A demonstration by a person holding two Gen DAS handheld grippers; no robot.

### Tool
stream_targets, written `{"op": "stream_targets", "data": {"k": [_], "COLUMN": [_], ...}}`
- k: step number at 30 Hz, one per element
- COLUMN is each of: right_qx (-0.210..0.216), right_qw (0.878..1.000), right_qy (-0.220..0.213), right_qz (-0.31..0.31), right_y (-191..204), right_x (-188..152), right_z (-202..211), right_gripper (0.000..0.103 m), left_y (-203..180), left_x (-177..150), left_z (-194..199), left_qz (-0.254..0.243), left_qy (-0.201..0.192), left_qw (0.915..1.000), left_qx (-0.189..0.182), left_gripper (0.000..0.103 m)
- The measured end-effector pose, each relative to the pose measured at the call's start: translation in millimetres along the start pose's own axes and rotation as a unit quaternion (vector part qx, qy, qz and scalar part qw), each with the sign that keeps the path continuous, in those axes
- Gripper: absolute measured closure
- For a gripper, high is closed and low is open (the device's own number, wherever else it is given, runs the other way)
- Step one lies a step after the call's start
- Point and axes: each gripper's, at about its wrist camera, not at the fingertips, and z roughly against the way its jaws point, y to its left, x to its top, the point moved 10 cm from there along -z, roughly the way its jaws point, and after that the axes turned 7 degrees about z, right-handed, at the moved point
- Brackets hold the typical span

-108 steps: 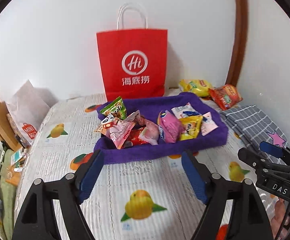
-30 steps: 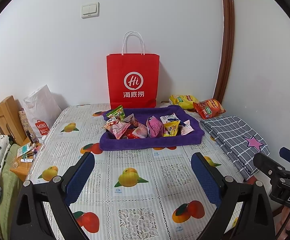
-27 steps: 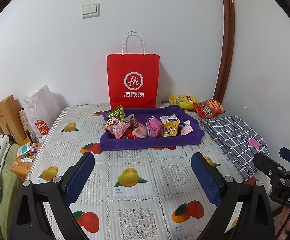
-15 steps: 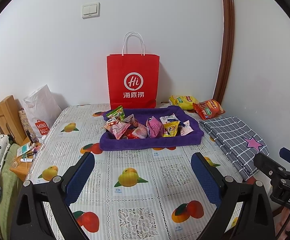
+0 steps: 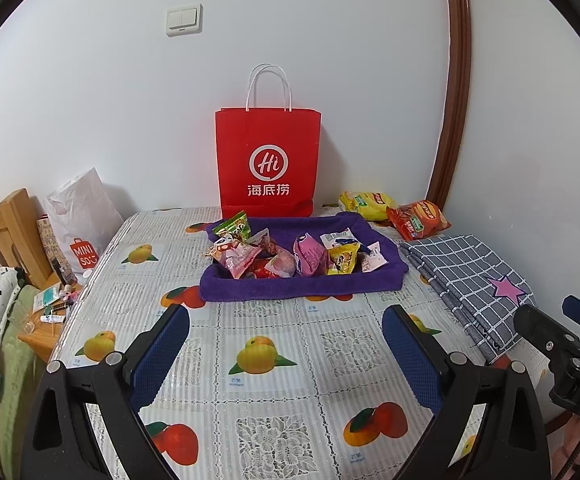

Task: Organize snacks

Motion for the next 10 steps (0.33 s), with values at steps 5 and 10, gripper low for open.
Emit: {"op": "stream_targets", "data": {"k": [5, 10], "right_qx": [0.004, 0.007], "right_qw": [1.000, 1.000], "right_qy": [-0.001, -0.001], "right_qz": [0.000, 0.004], "right_y": [1, 5], "right_x": [1, 2], "right_z": [-1, -8], "right_gripper": [0.001, 0.001], "left_y": [0, 2], "left_x": [1, -2], "left_z": [-1, -13], "left_qz": [0.003, 0.006], "left_qy": [0.000, 0.005], "left_qw": [1.0000, 1.0000], "left_qx": [-0.002, -0.005], "left_gripper": [0.005, 0.005]}}
